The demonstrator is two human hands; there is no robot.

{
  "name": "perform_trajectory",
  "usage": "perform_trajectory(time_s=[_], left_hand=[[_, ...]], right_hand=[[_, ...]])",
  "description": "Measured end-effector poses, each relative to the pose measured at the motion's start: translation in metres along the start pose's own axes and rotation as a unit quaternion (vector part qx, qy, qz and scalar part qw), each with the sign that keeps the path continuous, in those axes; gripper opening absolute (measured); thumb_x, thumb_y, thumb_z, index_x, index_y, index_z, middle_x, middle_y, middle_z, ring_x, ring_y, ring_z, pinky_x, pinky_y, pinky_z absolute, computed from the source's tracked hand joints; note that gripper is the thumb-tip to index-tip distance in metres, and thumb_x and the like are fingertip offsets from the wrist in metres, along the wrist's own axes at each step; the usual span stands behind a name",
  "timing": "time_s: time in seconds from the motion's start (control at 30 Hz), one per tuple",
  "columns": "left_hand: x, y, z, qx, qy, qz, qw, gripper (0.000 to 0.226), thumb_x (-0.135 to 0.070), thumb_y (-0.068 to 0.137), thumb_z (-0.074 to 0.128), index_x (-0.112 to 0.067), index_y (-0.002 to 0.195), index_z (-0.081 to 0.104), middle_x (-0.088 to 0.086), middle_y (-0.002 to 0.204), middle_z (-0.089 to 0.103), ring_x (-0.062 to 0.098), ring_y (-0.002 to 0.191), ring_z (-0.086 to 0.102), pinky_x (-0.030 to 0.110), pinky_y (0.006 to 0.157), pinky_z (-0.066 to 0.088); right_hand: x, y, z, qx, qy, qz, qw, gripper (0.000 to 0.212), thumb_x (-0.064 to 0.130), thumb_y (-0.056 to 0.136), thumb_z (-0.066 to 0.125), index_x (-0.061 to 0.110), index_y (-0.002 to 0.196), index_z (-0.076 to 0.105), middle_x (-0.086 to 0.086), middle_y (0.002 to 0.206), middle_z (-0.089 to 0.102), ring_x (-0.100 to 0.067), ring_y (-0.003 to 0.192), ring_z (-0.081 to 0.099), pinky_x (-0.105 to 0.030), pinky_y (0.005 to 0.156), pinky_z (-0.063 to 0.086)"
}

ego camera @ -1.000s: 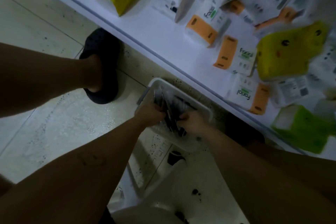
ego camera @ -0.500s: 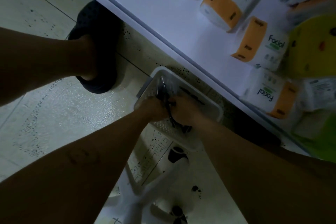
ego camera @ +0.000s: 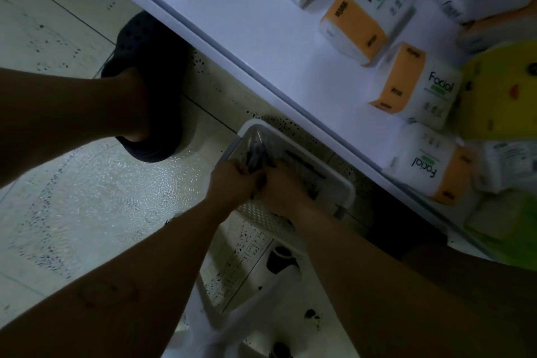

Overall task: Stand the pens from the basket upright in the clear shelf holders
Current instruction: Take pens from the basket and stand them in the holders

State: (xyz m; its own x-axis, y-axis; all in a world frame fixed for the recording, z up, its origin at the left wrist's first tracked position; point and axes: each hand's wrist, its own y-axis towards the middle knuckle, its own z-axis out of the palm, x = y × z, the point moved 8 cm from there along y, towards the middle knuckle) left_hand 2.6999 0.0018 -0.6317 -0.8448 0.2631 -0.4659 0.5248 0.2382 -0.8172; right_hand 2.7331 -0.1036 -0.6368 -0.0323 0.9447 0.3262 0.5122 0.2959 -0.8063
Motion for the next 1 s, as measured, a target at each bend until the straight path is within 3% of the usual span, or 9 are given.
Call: perform_trajectory(time_s=[0.07,0.13,0.3,0.4,0.47,0.6,0.73,0.87,1.0], left_hand=[[0.001,0.001,-0.002,0.001,-0.024,-0.007,1.000,0.020,-0.024,0.082,0.071,-0.010,0.083,0.057,0.005,0.073,0.061,0.015,0.060,0.057,0.023,0.054,0.046],[0.002,-0.002,0.000,0.019,-0.028,-0.013,0.999,0.018,-0.021,0.084,0.070,-0.012,0.086,0.054,0.007,0.075,0.063,0.018,0.061,0.060,0.026,0.052,0.047],[-0.011,-0.023,0.004,0.025,-0.034,0.005,0.999,0.015,-0.023,0.092,0.059,-0.009,0.099,0.057,0.010,0.082,0.070,0.022,0.066,0.068,0.034,0.059,0.056],[-0.029,-0.042,0.006,0.056,0.005,0.033,0.998,0.012,-0.008,0.095,0.050,-0.013,0.085,0.052,0.010,0.083,0.061,0.027,0.083,0.062,0.040,0.076,0.054],[-0.038,-0.050,0.003,0.060,0.011,0.065,0.996,0.016,-0.005,0.091,0.049,-0.014,0.078,0.050,0.008,0.080,0.057,0.027,0.085,0.059,0.037,0.075,0.053],[-0.057,-0.064,-0.011,0.013,-0.002,0.099,0.995,0.014,-0.014,0.090,0.047,-0.008,0.093,0.060,0.018,0.097,0.065,0.034,0.094,0.063,0.043,0.082,0.054],[-0.081,-0.096,-0.019,-0.001,-0.014,0.166,0.986,0.029,-0.033,0.101,0.040,-0.015,0.089,0.059,0.009,0.076,0.060,0.021,0.068,0.056,0.029,0.061,0.045],[-0.100,-0.126,-0.021,0.020,-0.068,0.207,0.976,0.019,-0.026,0.100,0.047,-0.018,0.105,0.063,0.011,0.089,0.067,0.020,0.072,0.057,0.029,0.067,0.047],[-0.132,-0.157,-0.020,0.037,-0.096,0.252,0.962,0.007,-0.014,0.096,0.054,-0.015,0.100,0.060,0.006,0.081,0.064,0.016,0.068,0.058,0.030,0.062,0.049]], right_hand=[[0.001,-0.003,0.000,-0.020,0.009,-0.013,1.000,0.022,0.017,0.096,0.046,0.006,0.086,0.062,-0.007,0.081,0.058,-0.018,0.069,0.050,-0.032,0.067,0.041],[-0.003,-0.009,0.001,-0.017,0.050,0.000,0.999,0.029,0.019,0.096,0.048,0.006,0.075,0.063,-0.004,0.065,0.055,-0.017,0.057,0.048,-0.025,0.054,0.035],[-0.005,-0.034,-0.027,-0.088,0.083,0.034,0.992,0.026,0.014,0.093,0.056,0.010,0.068,0.064,-0.002,0.066,0.058,-0.014,0.059,0.051,-0.026,0.055,0.041],[-0.007,-0.052,-0.045,-0.161,0.156,0.051,0.973,0.015,0.014,0.090,0.060,0.006,0.080,0.066,-0.005,0.080,0.065,-0.019,0.074,0.061,-0.033,0.065,0.052],[-0.007,-0.068,-0.051,-0.178,0.214,0.056,0.959,0.008,0.014,0.090,0.060,0.008,0.094,0.057,-0.007,0.092,0.061,-0.021,0.083,0.059,-0.037,0.072,0.052],[-0.010,-0.098,-0.049,-0.164,0.250,0.052,0.953,0.030,0.012,0.092,0.052,0.015,0.122,0.048,-0.007,0.111,0.060,-0.024,0.097,0.059,-0.044,0.084,0.054],[-0.015,-0.127,-0.060,-0.197,0.214,0.074,0.954,0.022,0.026,0.098,0.045,0.022,0.115,0.057,-0.002,0.100,0.064,-0.019,0.087,0.060,-0.036,0.078,0.053],[-0.010,-0.173,-0.096,-0.308,0.230,0.053,0.922,0.028,0.034,0.102,0.039,0.021,0.082,0.054,0.001,0.075,0.054,-0.020,0.071,0.053,-0.028,0.056,0.036],[-0.010,-0.208,-0.115,-0.386,0.283,0.007,0.878,0.018,0.030,0.102,0.042,0.020,0.098,0.057,-0.006,0.084,0.061,-0.025,0.075,0.058,-0.034,0.064,0.043]])
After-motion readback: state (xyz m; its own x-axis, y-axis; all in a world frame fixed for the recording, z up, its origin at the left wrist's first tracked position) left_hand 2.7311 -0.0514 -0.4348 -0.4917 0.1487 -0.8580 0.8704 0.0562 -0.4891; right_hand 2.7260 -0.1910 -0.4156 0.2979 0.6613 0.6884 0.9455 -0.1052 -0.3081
